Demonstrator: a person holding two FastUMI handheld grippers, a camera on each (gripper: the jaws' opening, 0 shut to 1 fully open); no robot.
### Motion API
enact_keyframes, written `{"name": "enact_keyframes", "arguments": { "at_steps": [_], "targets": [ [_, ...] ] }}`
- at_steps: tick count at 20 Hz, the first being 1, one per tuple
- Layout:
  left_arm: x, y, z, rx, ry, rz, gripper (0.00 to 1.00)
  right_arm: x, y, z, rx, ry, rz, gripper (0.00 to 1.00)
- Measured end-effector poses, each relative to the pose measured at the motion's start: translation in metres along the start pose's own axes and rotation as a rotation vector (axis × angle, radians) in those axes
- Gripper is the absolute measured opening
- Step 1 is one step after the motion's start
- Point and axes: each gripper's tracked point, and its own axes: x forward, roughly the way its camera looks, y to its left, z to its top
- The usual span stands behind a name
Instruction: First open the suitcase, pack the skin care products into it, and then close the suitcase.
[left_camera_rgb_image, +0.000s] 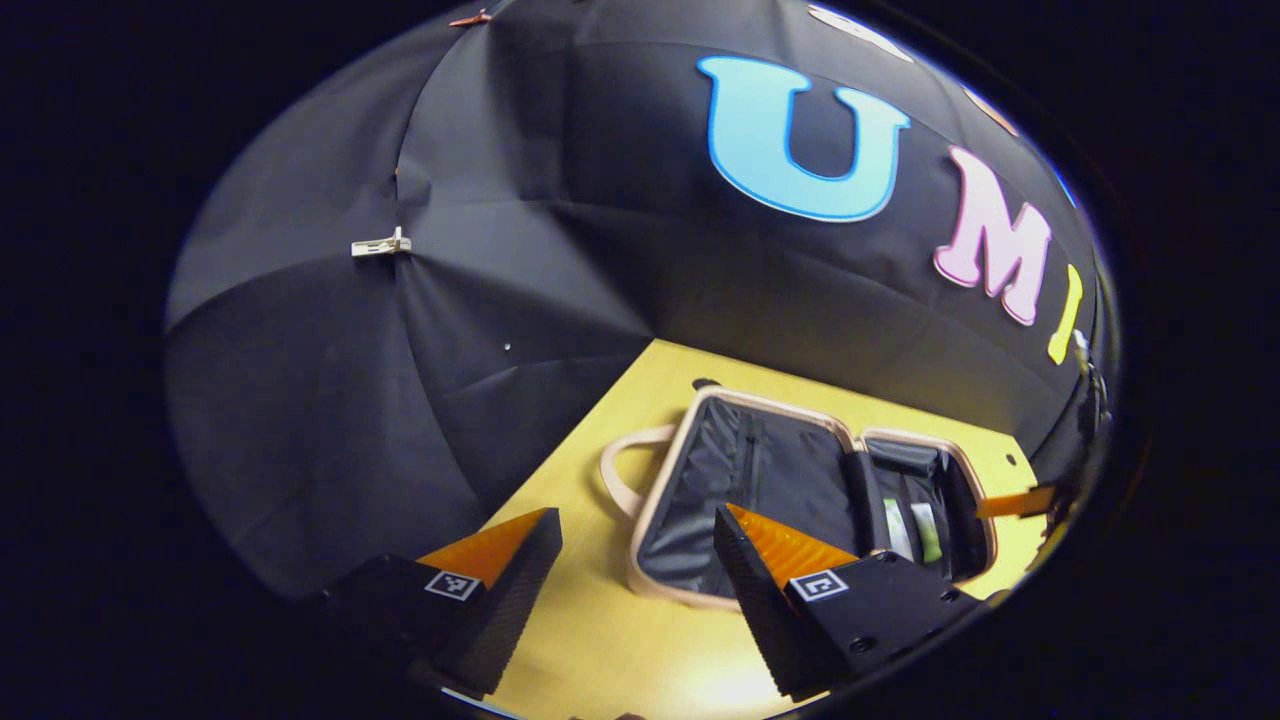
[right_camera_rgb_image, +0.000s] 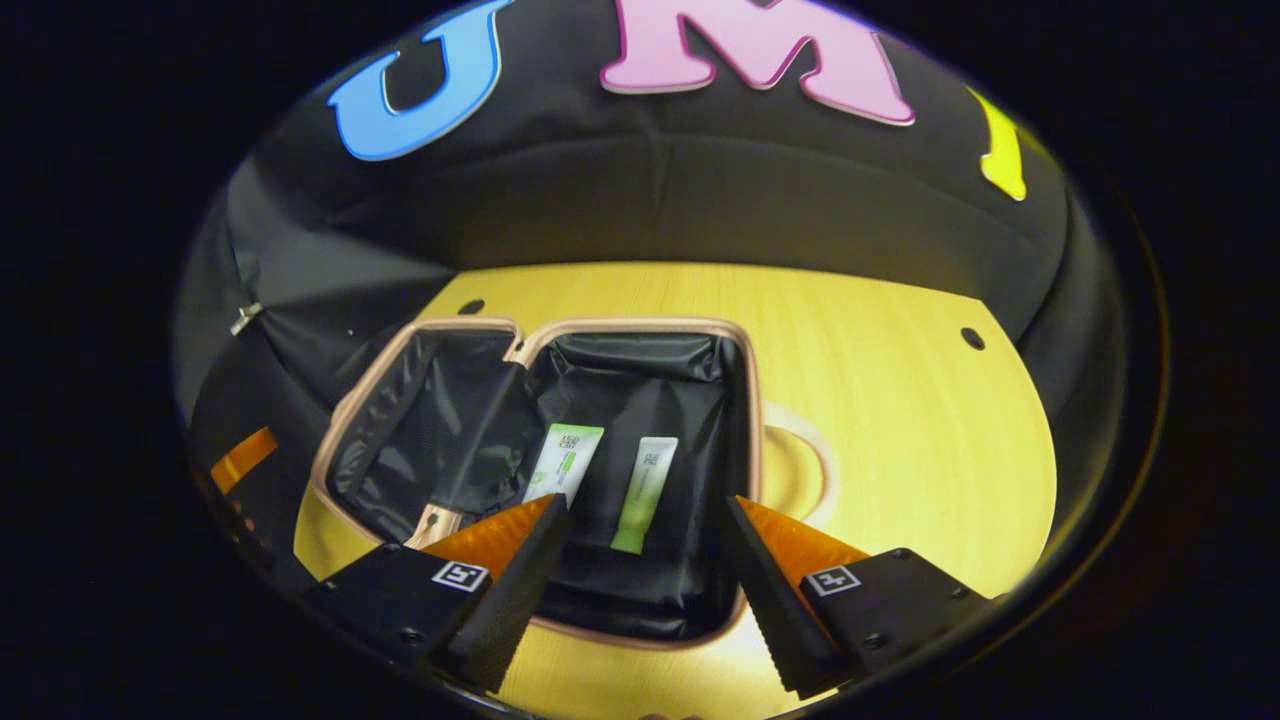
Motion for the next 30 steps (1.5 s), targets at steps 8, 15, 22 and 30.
{"name": "enact_keyframes", "arguments": {
  "at_steps": [8,15,22,30],
  "targets": [
    [0.126,0.042,-0.023,-0.371,0.192,-0.086,0.95,-0.139,-0.108,-0.022,0.298,-0.173,-0.181,0.98],
    [0.155,0.044,-0.039,-0.554,0.300,-0.133,0.85,-0.207,-0.169,-0.066,0.288,-0.151,-0.310,0.98],
    [0.127,0.025,0.003,-0.269,0.236,-0.069,0.08,-0.216,-0.192,-0.061,0.315,-0.167,-0.303,0.98],
    [0.003,-0.150,0.136,0.121,-0.003,-0.229,0.06,-0.214,-0.209,-0.007,0.167,-0.279,-0.235,0.98]
  ]
}}
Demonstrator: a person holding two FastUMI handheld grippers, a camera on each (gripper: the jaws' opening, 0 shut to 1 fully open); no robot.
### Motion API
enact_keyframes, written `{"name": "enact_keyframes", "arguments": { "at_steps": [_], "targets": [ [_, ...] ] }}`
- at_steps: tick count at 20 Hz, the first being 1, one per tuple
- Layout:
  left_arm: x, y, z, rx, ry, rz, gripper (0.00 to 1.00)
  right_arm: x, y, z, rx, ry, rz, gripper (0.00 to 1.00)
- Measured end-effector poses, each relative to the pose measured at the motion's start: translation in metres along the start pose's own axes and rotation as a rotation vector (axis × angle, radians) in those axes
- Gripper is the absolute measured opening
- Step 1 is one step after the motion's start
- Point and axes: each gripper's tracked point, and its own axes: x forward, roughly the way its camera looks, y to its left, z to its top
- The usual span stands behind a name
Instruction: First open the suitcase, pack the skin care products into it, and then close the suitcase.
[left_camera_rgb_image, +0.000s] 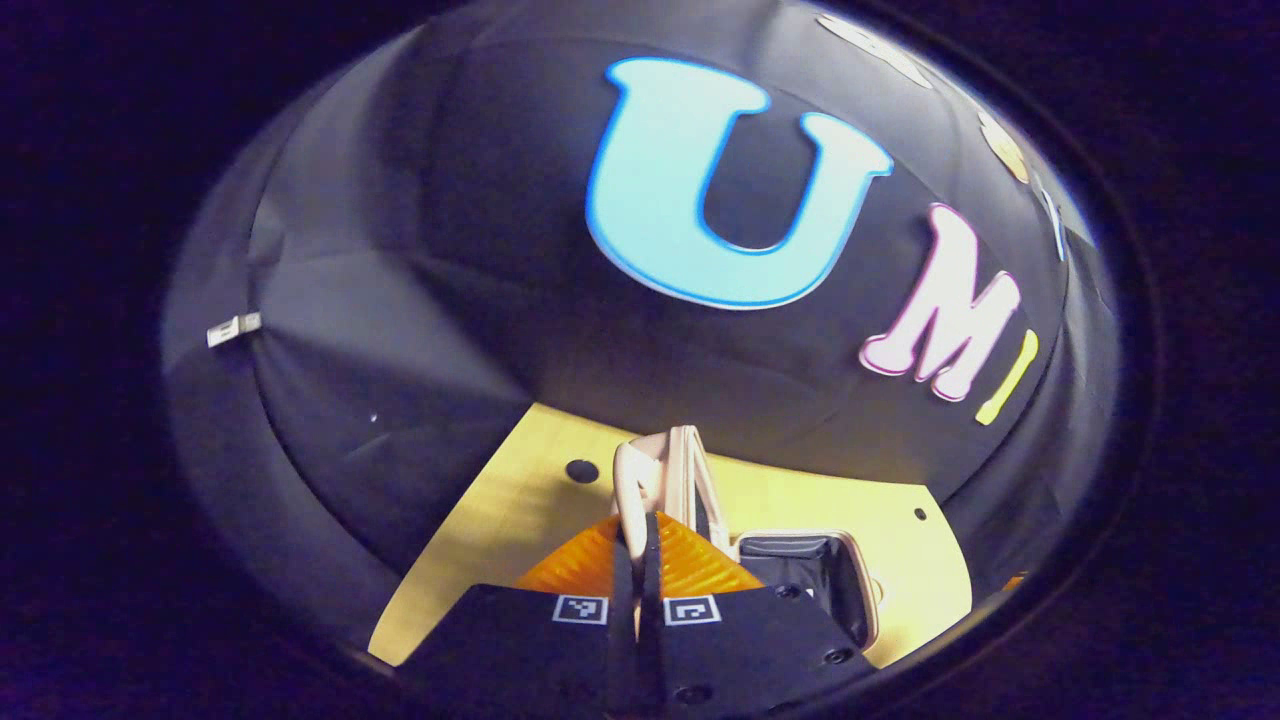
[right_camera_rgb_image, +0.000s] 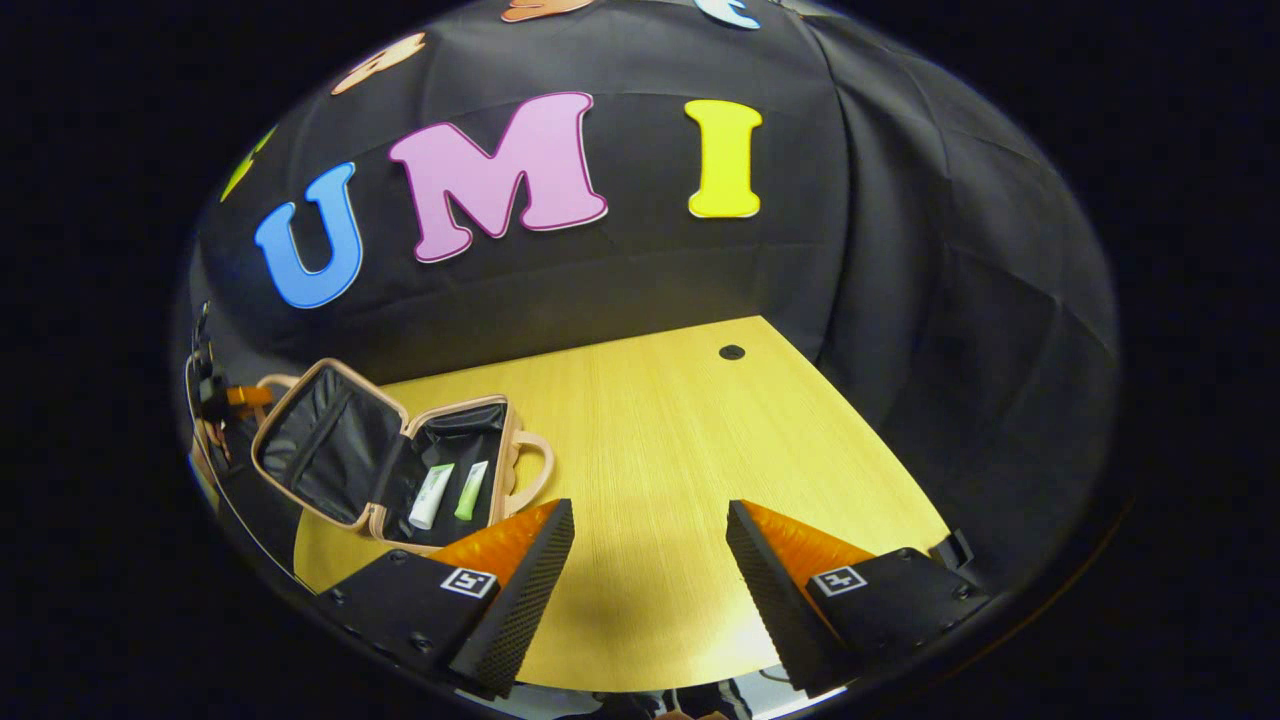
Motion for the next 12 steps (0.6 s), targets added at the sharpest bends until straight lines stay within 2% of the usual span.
{"name": "enact_keyframes", "arguments": {
  "at_steps": [5,7,10,12],
  "targets": [
    [-0.022,-0.138,-0.005,0.131,0.010,-0.096,0.05,0.010,-0.017,0.016,-0.001,-0.039,0.048,0.98],
    [-0.024,-0.187,-0.019,0.141,0.038,-0.135,0.06,0.014,-0.027,0.020,0.011,-0.046,0.059,0.98],
    [-0.009,-0.260,-0.071,0.075,0.122,-0.210,0.06,0.019,-0.055,0.023,0.011,-0.051,0.040,0.97],
    [0.008,-0.287,-0.113,0.083,0.167,-0.211,0.06,0.017,-0.064,0.024,-0.025,-0.061,0.051,0.98]
  ]
}}
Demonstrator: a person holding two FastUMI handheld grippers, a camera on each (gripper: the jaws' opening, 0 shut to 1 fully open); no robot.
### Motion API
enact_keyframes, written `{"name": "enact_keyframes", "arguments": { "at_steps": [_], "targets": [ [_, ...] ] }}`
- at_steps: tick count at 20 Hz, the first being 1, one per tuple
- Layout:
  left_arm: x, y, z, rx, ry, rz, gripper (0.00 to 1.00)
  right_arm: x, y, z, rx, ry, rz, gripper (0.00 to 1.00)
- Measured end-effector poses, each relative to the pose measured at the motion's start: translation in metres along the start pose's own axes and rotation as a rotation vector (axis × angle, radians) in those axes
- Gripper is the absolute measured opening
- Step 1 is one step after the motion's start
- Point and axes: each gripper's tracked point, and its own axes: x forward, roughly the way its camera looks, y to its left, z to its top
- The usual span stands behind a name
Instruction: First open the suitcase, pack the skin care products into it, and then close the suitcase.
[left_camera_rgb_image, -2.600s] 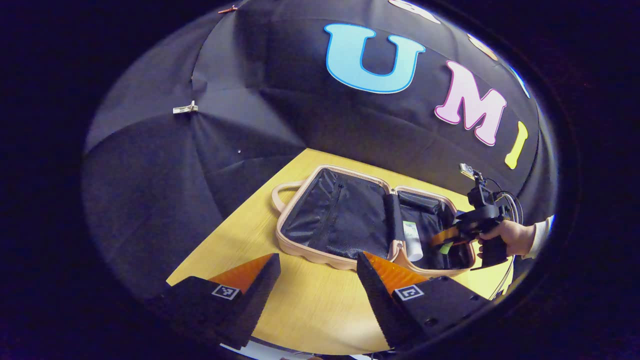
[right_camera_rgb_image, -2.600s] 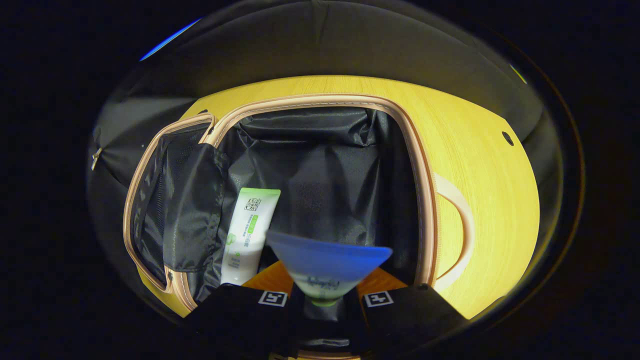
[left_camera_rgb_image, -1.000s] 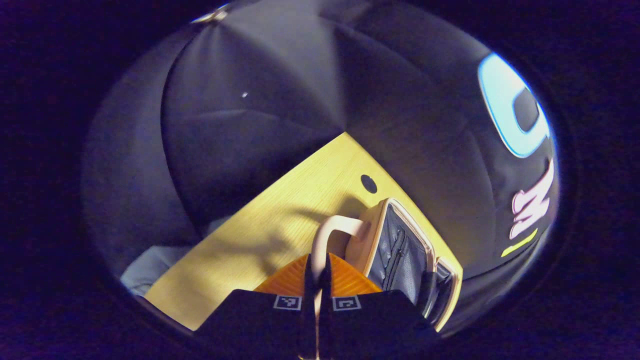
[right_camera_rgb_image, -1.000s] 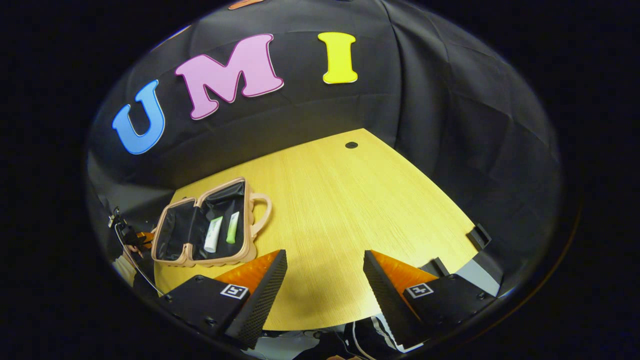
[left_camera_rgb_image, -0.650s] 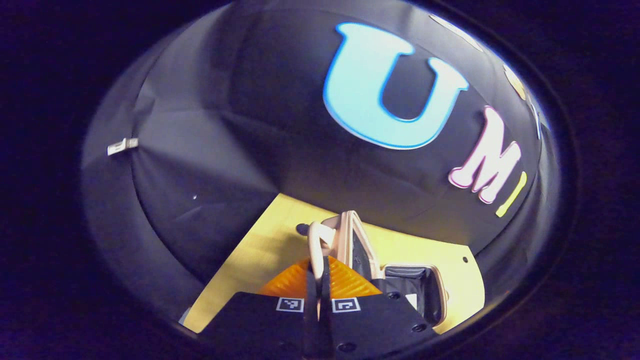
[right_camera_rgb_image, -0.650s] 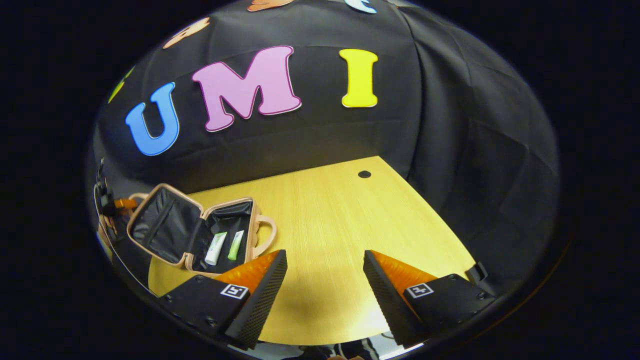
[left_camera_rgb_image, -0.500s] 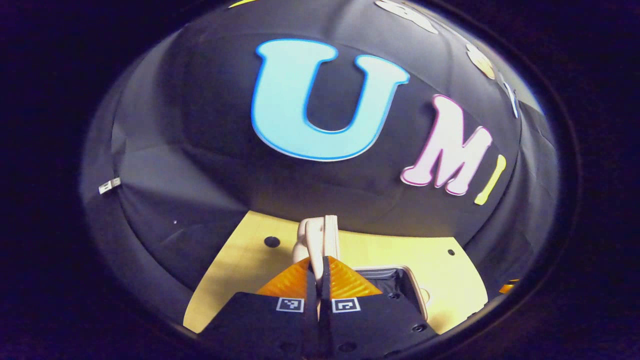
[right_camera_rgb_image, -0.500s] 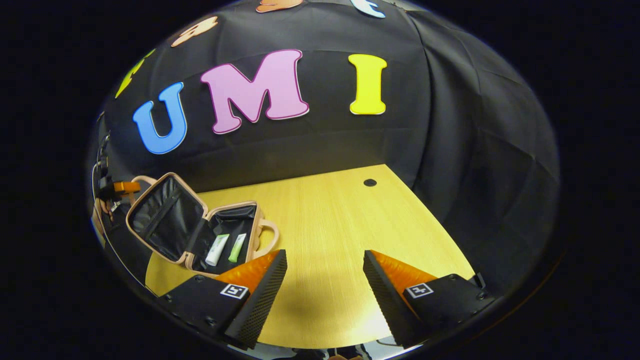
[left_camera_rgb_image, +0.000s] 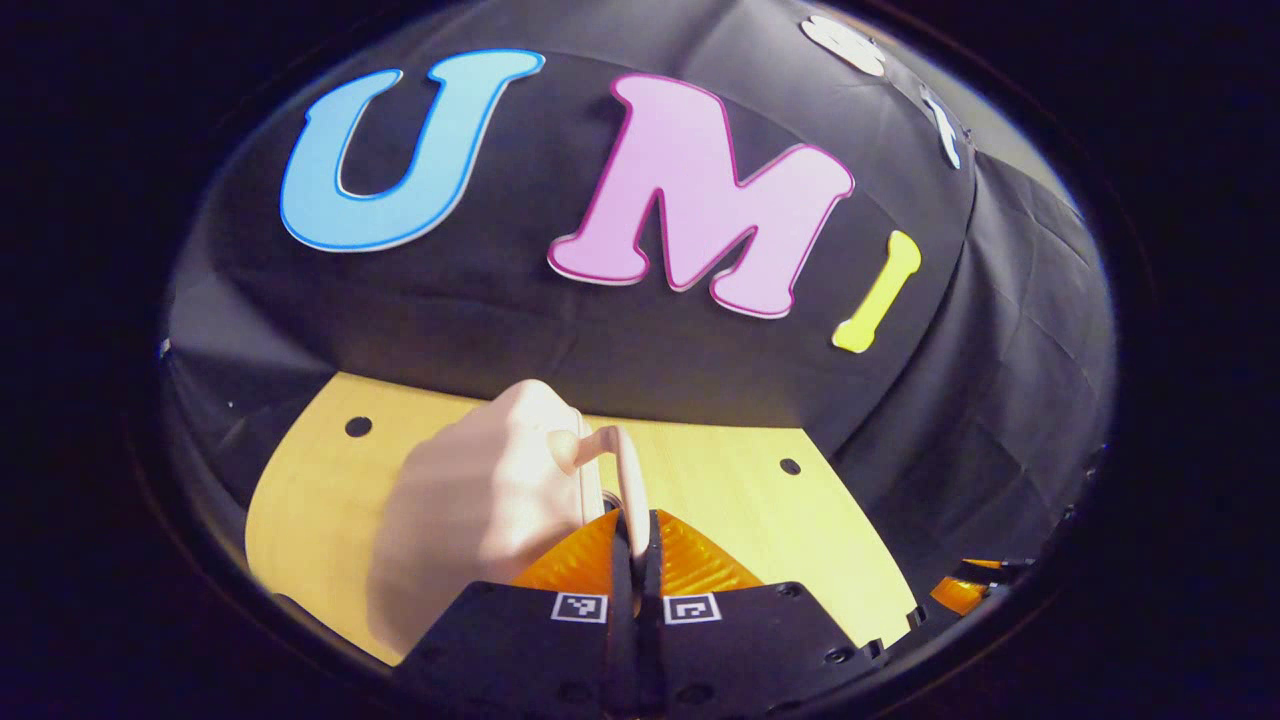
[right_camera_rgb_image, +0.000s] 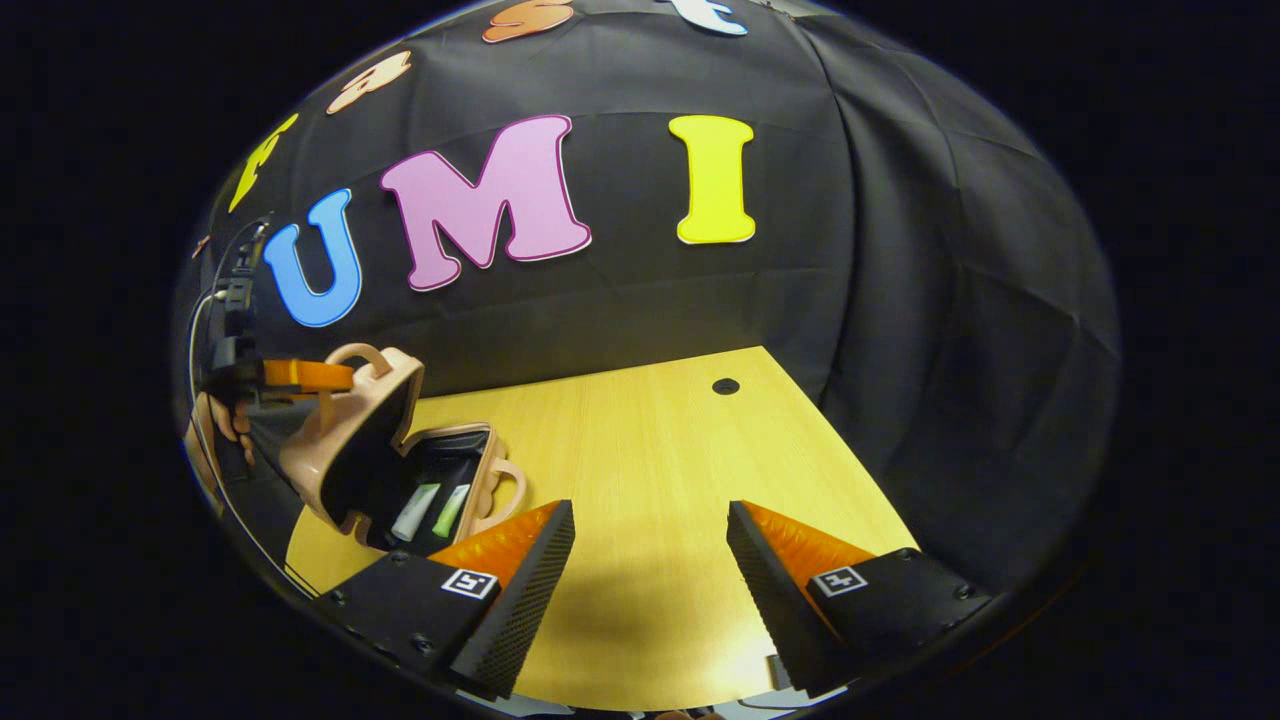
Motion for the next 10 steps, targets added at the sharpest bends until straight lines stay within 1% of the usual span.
{"name": "enact_keyframes", "arguments": {
  "at_steps": [2,4,6,8,9,10],
  "targets": [
    [0.032,-0.023,-0.033,-0.011,0.041,-0.001,0.06,-0.002,-0.008,-0.005,-0.042,0.001,0.015,0.98],
    [0.055,-0.035,-0.068,-0.036,0.091,0.015,0.06,-0.003,-0.009,-0.010,-0.046,0.010,0.043,0.97],
    [0.077,-0.036,-0.096,-0.001,0.151,0.051,0.07,-0.002,-0.011,-0.016,-0.022,0.026,0.059,0.97],
    [0.091,-0.039,-0.115,0.042,0.181,0.100,0.07,0.001,-0.012,-0.014,0.009,0.009,0.056,0.98],
    [0.094,-0.042,-0.123,0.047,0.192,0.106,0.08,0.003,-0.014,-0.015,0.015,0.006,0.048,0.97],
    [0.096,-0.047,-0.131,0.043,0.206,0.097,0.14,0.004,-0.015,-0.018,0.022,0.008,0.042,0.97]
  ]
}}
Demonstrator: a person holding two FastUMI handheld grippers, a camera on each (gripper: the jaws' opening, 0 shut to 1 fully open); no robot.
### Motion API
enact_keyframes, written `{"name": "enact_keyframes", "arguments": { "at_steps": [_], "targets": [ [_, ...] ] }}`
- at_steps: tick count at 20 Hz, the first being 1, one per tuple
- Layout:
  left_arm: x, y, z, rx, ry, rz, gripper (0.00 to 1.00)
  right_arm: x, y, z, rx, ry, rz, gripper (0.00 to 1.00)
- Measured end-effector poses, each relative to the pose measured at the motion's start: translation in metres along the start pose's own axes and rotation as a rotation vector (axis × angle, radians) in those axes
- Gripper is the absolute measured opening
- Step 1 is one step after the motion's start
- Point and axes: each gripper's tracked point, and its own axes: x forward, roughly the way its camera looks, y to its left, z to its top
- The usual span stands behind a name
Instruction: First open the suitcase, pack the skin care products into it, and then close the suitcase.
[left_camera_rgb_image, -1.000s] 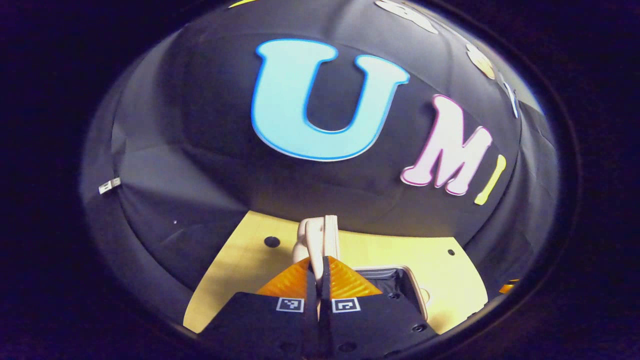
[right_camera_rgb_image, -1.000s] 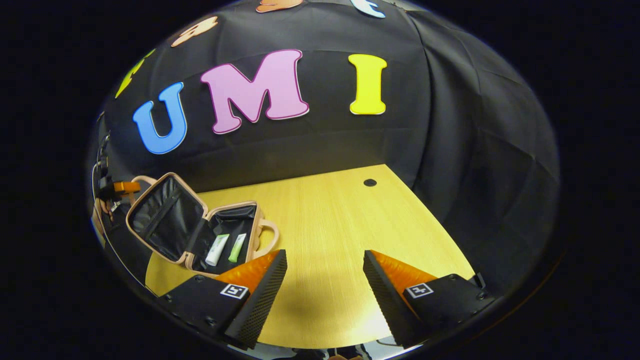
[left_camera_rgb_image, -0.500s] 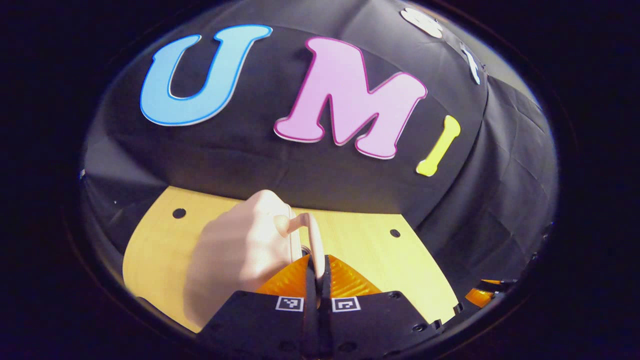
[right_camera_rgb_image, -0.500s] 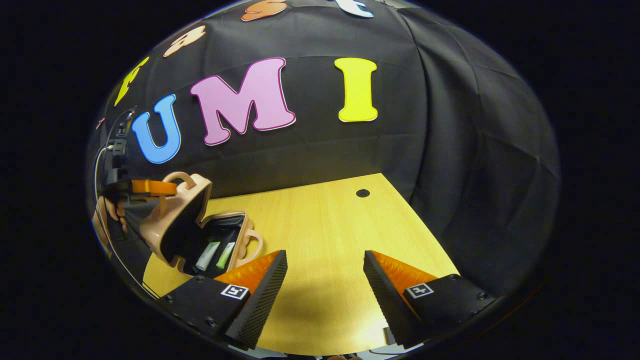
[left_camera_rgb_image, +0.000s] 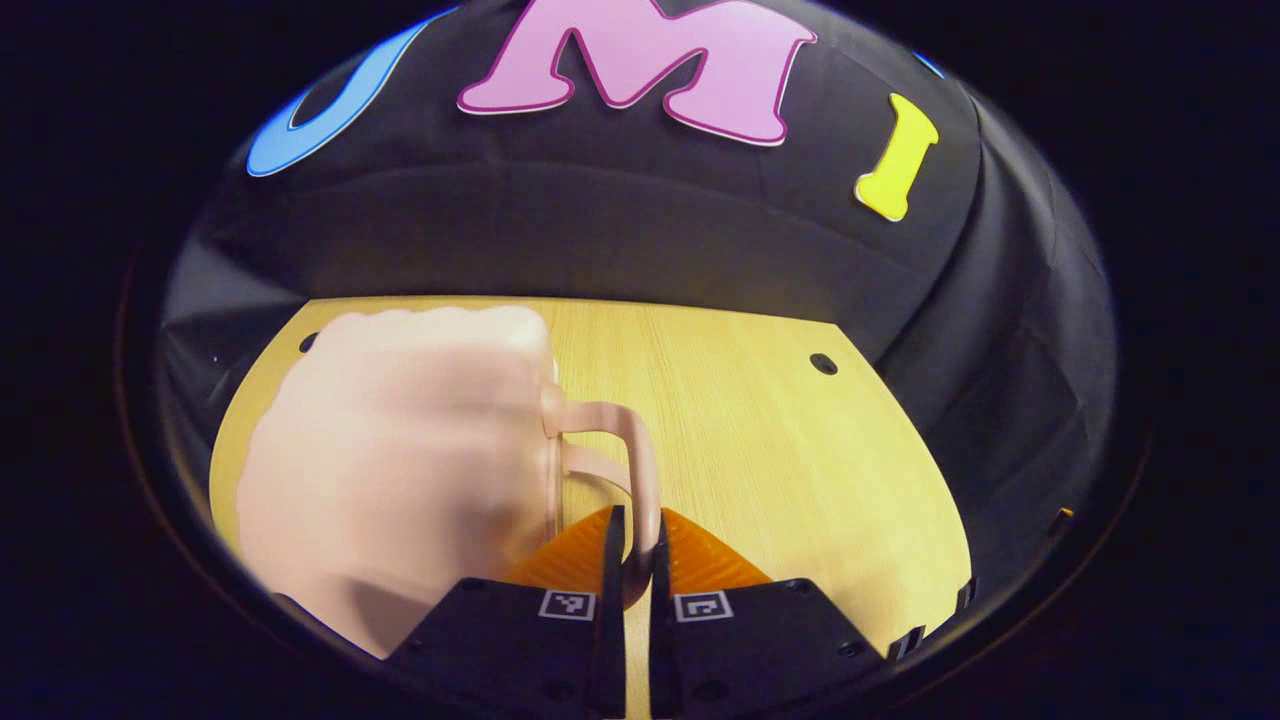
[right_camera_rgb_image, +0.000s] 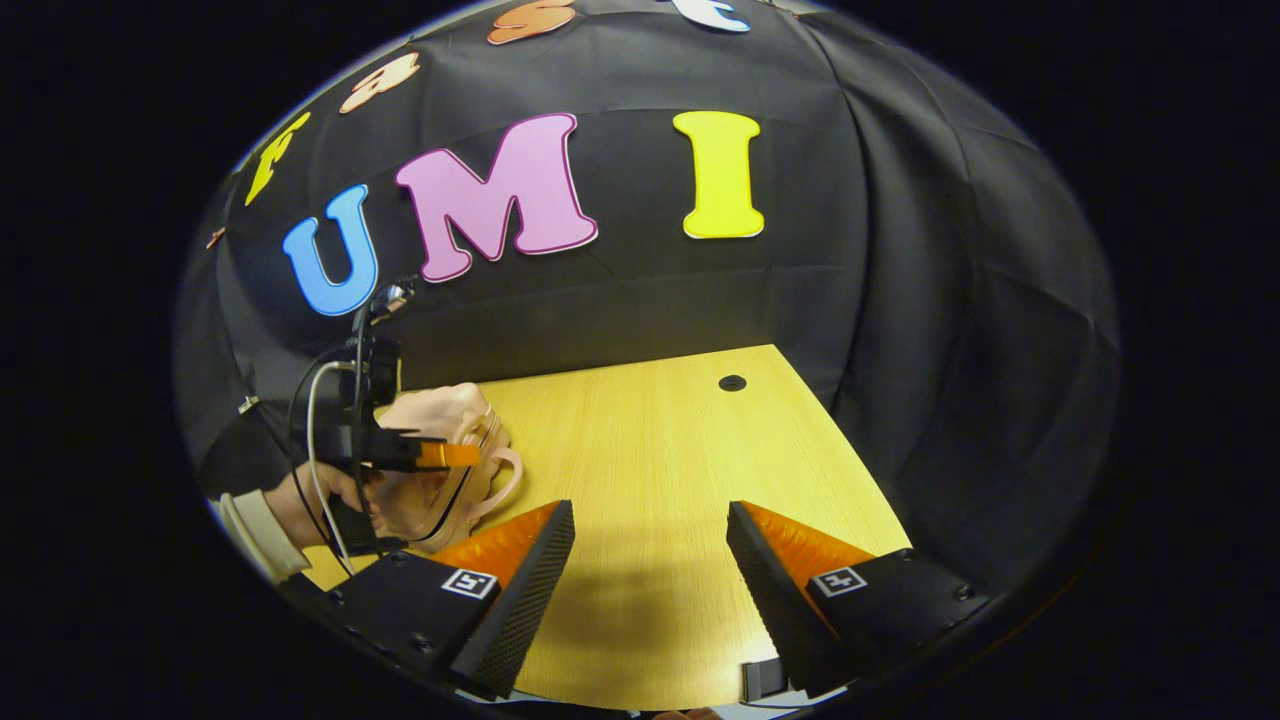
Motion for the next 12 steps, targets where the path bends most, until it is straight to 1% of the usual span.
{"name": "enact_keyframes", "arguments": {
  "at_steps": [1,2,3,4,6,7,8,9,11,12],
  "targets": [
    [0.003,-0.008,-0.005,-0.003,0.011,-0.024,0.23,-0.001,0.000,-0.001,0.012,-0.002,-0.006,0.97],
    [0.004,-0.019,-0.005,-0.019,0.008,-0.073,0.29,-0.001,-0.001,-0.002,0.025,-0.002,-0.009,0.97],
    [-0.003,-0.027,-0.003,-0.039,-0.011,-0.109,0.30,-0.003,0.001,-0.003,0.033,-0.004,-0.010,0.98],
    [-0.016,-0.032,0.002,-0.045,-0.044,-0.134,0.52,-0.005,0.001,-0.002,0.034,-0.006,-0.016,0.98],
    [-0.053,-0.033,0.016,-0.014,-0.131,-0.108,0.98,-0.010,0.002,0.000,0.038,-0.012,-0.039,0.97],
    [-0.072,-0.029,0.022,0.008,-0.188,-0.088,0.99,-0.014,0.005,0.002,0.046,-0.022,-0.048,0.98],
    [-0.098,-0.028,0.029,0.022,-0.254,-0.071,0.96,-0.020,0.011,0.004,0.053,-0.032,-0.051,0.98],
    [-0.128,-0.027,0.034,0.026,-0.318,-0.054,0.96,-0.024,0.017,0.007,0.055,-0.040,-0.048,0.97],
    [-0.183,-0.018,0.034,-0.002,-0.407,-0.013,0.96,-0.036,0.034,0.013,0.036,-0.062,-0.042,0.98],
    [-0.206,-0.014,0.031,-0.016,-0.436,-0.007,0.96,-0.043,0.045,0.011,0.022,-0.063,-0.032,0.98]
  ]
}}
